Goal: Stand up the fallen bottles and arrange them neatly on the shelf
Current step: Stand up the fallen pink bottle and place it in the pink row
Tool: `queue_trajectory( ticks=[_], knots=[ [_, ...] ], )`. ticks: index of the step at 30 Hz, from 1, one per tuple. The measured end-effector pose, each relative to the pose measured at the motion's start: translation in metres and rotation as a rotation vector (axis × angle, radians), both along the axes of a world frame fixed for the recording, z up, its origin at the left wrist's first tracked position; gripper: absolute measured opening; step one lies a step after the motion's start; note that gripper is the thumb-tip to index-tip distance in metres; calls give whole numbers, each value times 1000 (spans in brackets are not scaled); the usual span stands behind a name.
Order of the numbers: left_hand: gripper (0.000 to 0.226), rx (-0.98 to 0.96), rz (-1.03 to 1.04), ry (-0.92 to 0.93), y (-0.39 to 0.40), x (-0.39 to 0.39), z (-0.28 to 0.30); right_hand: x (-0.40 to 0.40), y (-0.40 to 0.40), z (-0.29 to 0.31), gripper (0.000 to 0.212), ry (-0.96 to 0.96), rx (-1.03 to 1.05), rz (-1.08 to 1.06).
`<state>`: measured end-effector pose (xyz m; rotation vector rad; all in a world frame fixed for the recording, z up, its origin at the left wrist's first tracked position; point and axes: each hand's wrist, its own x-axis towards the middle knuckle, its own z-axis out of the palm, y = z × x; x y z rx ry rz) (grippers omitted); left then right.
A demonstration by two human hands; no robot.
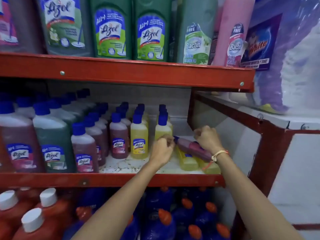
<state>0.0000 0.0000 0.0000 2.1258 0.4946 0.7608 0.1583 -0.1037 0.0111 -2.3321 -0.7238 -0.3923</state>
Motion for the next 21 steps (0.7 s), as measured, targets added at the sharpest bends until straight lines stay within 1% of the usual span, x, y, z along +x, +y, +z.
queue_trajectory(
  ticks=[1,2,4,6,8,9,11,14,16,17,18,19,20,21],
  knots=[
    [25,-89,-13,-23,-1,5,-1,4,-2,1,27,48,-52,-1],
    [25,-138,-11,-38,-3,9,-1,4,-3,4,26,101,-102,-10],
    [25,-263,1,-10,-5,17,-4,1,-5,10,27,235,-212,7],
    [16,-415,-20,35,-5,32,-11,2,-6,15,34,304,-274,36],
    [5,-512,-17,54,-2,43,-16,3,-8,17,42,350,-280,37],
    [8,-552,-26,64,-1,45,-17,4,-8,17,43,376,-269,40],
    [24,-636,-28,58,-5,46,-13,3,-9,16,41,401,-258,52],
    [28,-780,-17,-6,-15,46,-9,1,-11,14,37,485,-154,68],
    [25,-810,4,-24,-19,44,-11,-5,-15,13,39,572,-66,64],
    [19,-831,-3,-31,-21,43,-12,-9,-17,12,42,619,-22,65],
    [8,-851,-10,-54,-23,40,-12,-14,-20,11,46,653,28,71],
    [9,-868,-17,-79,-24,38,-12,-18,-22,12,49,673,88,83],
    [23,-885,-34,-100,-25,36,-13,-25,-25,13,50,689,146,99],
    [32,-884,-47,-115,-25,34,-13,-30,-27,15,48,701,197,114]
  ],
)
